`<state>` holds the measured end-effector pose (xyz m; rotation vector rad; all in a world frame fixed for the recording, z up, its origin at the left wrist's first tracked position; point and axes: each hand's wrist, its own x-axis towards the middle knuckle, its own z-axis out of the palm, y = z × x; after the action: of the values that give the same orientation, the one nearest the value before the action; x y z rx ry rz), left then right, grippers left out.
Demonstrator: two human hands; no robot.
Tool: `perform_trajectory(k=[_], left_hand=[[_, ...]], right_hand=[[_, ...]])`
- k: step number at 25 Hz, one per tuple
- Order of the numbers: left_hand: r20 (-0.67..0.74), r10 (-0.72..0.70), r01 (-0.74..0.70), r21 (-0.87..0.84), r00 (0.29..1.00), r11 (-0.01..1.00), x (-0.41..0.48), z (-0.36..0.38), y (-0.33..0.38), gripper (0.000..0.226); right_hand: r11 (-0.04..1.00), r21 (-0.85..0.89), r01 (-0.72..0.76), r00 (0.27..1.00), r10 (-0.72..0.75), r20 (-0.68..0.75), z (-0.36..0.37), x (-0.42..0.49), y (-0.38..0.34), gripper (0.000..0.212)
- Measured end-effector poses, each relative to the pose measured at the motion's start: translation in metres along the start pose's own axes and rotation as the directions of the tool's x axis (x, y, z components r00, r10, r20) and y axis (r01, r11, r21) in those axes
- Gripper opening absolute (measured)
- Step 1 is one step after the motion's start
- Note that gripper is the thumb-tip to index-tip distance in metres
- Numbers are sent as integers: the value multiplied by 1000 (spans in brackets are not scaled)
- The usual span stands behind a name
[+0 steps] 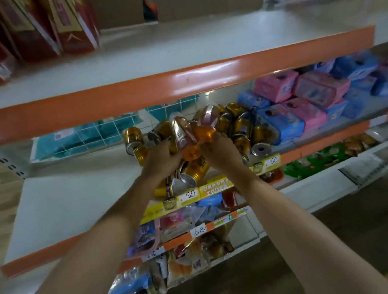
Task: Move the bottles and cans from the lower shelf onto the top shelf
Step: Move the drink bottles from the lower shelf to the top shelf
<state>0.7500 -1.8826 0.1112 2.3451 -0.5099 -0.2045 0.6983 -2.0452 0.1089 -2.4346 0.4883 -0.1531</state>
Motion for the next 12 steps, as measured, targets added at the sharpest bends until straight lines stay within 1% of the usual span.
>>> perform_trajectory(k=[1, 4, 7, 10, 11, 12], left_hand=[[-22, -20, 20, -1, 1000, 1000, 12, -1, -4, 28], [-29, -82, 82, 5, 996, 997, 41, -6, -3, 29], [-15, -168, 165, -134, 986, 977, 59, -2, 0, 27], [60, -270, 276, -256, 961, 926, 72, 5, 4, 29], [70, -300, 307, -301, 951, 903, 78, 8, 3, 30], [93, -347, 358, -328, 933, 874, 78, 9, 9, 35]], right_hand=[[1000, 29, -10, 1000, 11, -28, 2, 9, 0, 62], [993, 90, -72, 986, 85, -141, 7, 32, 4, 59], [984, 150, -95, 970, 126, -208, 13, 61, 18, 66], [951, 263, -163, 966, 208, -152, 21, 99, 42, 67], [942, 279, -184, 965, 227, -131, 12, 98, 37, 64], [934, 303, -189, 966, 232, -113, -3, 89, 23, 59]])
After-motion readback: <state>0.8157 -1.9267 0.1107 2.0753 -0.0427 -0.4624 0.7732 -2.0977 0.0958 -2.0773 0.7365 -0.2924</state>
